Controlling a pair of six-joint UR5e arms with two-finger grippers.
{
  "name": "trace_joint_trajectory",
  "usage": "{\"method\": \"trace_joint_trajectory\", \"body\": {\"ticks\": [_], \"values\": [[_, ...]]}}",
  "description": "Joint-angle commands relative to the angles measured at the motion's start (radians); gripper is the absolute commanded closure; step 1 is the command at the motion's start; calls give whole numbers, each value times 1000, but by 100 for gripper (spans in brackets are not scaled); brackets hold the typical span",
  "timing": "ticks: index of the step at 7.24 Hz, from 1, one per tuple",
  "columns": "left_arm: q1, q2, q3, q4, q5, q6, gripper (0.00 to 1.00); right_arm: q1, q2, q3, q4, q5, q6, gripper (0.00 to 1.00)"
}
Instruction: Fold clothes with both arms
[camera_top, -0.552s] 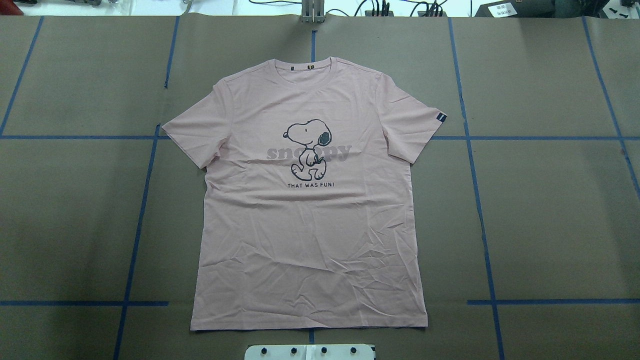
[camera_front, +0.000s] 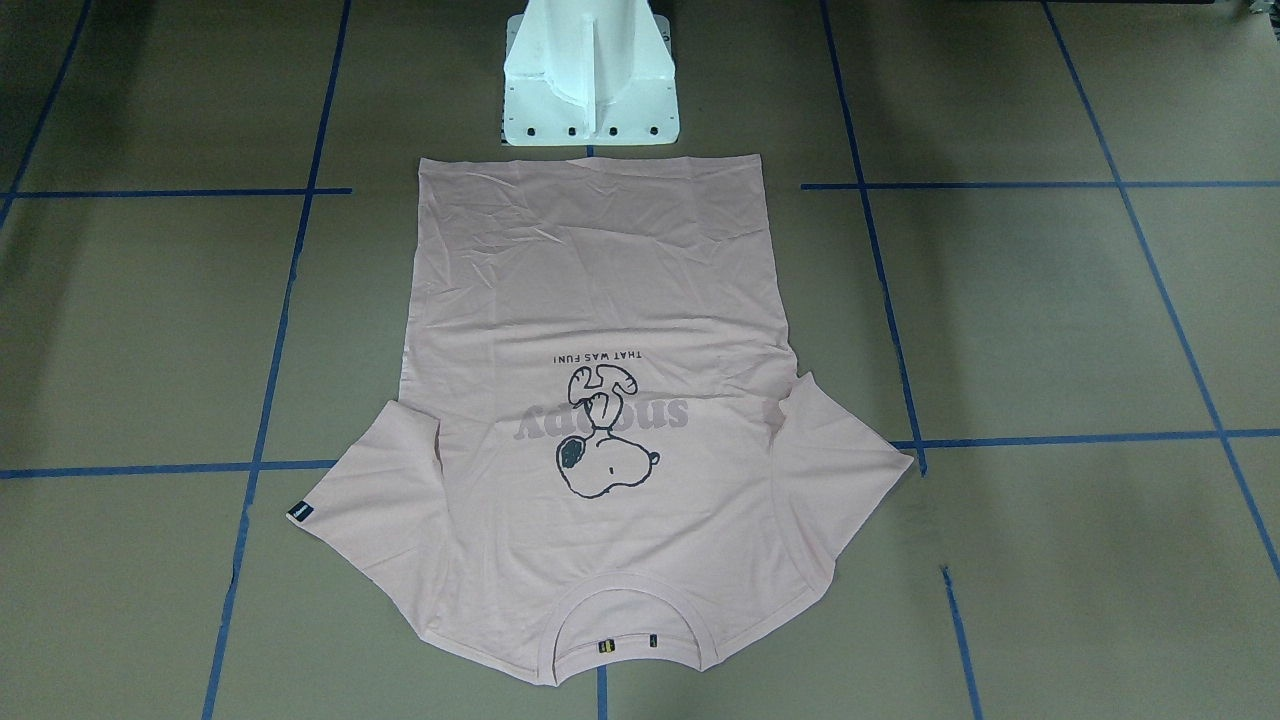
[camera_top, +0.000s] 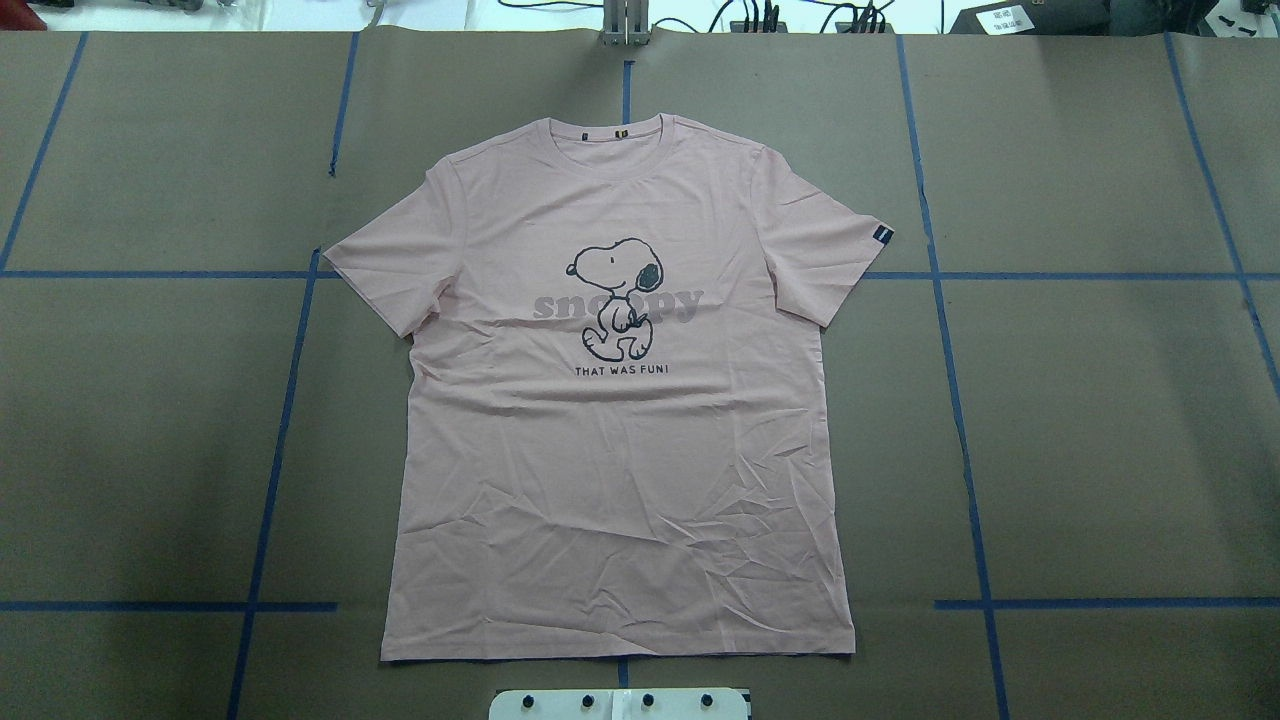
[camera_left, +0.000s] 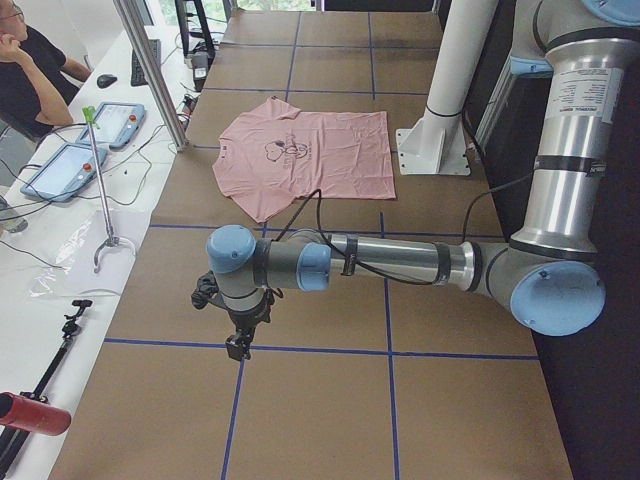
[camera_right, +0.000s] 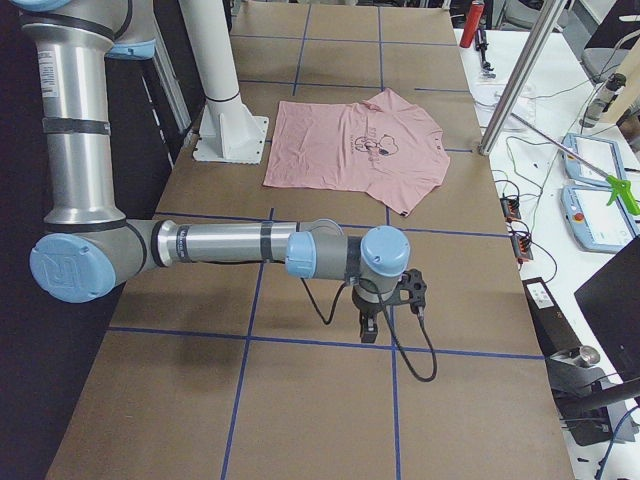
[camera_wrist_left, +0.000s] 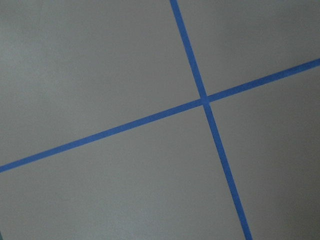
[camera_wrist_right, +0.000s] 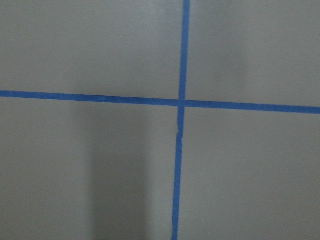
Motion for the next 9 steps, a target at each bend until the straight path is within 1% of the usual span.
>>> {"method": "trace_joint_trajectory", "body": {"ticks": [1, 2, 3, 4, 5, 6, 7, 8, 9], "values": [[4, -63, -1, -35, -80, 1, 0, -147, 157, -7, 73, -13, 115, 0], [11, -60, 49, -169, -137, -5, 0, -208, 216, -36, 150, -16, 188, 0], [13, -52, 44, -278, -142, -45, 0, -286, 268, -100, 225, -16, 342, 0], [25, -67, 50, -340, -151, -143, 0, -341, 360, -182, 320, -18, 505, 0], [48, -93, 57, -436, -151, -235, 0, -390, 421, -272, 423, -47, 587, 0], [121, -100, 57, -457, -141, -343, 0, -447, 443, -337, 547, -82, 645, 0], [195, -116, 53, -457, -107, -399, 0, -490, 459, -366, 659, -128, 746, 0], [199, -124, 48, -458, -93, -444, 0, -542, 498, -410, 702, -203, 799, 0], [199, -141, 48, -457, -94, -490, 0, -587, 517, -423, 709, -251, 853, 0]]}}
